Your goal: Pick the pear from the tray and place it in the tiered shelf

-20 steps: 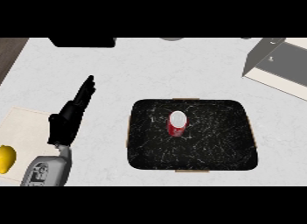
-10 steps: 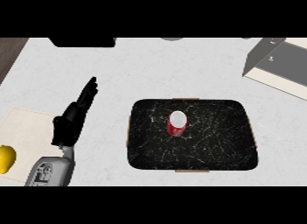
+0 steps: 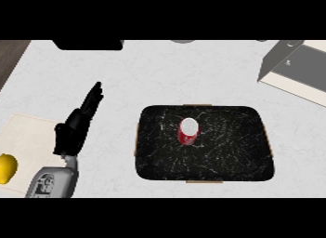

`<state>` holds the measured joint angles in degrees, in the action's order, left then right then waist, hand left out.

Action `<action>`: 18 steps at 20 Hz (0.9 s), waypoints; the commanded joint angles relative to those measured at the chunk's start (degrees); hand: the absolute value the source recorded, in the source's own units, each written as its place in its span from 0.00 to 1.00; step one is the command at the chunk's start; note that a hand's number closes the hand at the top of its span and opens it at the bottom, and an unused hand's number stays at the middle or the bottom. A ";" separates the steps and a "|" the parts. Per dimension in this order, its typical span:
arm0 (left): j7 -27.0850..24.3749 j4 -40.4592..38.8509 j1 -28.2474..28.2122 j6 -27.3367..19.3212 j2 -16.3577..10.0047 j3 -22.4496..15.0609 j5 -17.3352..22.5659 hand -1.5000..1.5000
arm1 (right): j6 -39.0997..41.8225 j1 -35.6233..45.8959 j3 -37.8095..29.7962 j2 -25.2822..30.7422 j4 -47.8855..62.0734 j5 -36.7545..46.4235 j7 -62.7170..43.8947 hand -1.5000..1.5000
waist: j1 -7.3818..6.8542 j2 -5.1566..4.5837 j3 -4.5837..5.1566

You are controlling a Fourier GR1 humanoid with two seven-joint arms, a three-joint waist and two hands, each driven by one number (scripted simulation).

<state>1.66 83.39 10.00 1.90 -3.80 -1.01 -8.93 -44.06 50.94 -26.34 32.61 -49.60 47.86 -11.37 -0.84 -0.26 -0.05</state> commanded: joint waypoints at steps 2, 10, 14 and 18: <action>-1.06 0.74 -1.44 0.63 -0.67 0.42 0.50 0.50 | -1.53 -1.95 -1.38 6.06 8.52 9.46 -10.39 1.00 | 0.15 0.04 0.15; 1.27 0.36 1.00 -0.09 -0.15 0.24 -0.43 0.50 | -7.68 -3.48 -1.42 3.14 7.48 8.50 -14.18 0.00 | 0.29 0.12 0.03; -1.36 -1.12 -0.87 -1.99 2.13 -0.77 -1.28 0.50 | -3.25 -4.78 -2.23 2.80 -1.38 0.92 -11.67 0.00 | 0.86 0.34 0.04; -2.07 -2.54 1.00 -0.47 -0.14 1.16 -0.48 0.50 | 1.00 -3.57 -2.55 4.55 -2.73 -4.59 -9.84 0.00 | 0.66 0.22 0.05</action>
<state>0.73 82.26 9.95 1.30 -3.36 -0.78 -9.56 -45.01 46.74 -28.57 36.42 -50.81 47.76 -23.06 -0.09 0.03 -0.01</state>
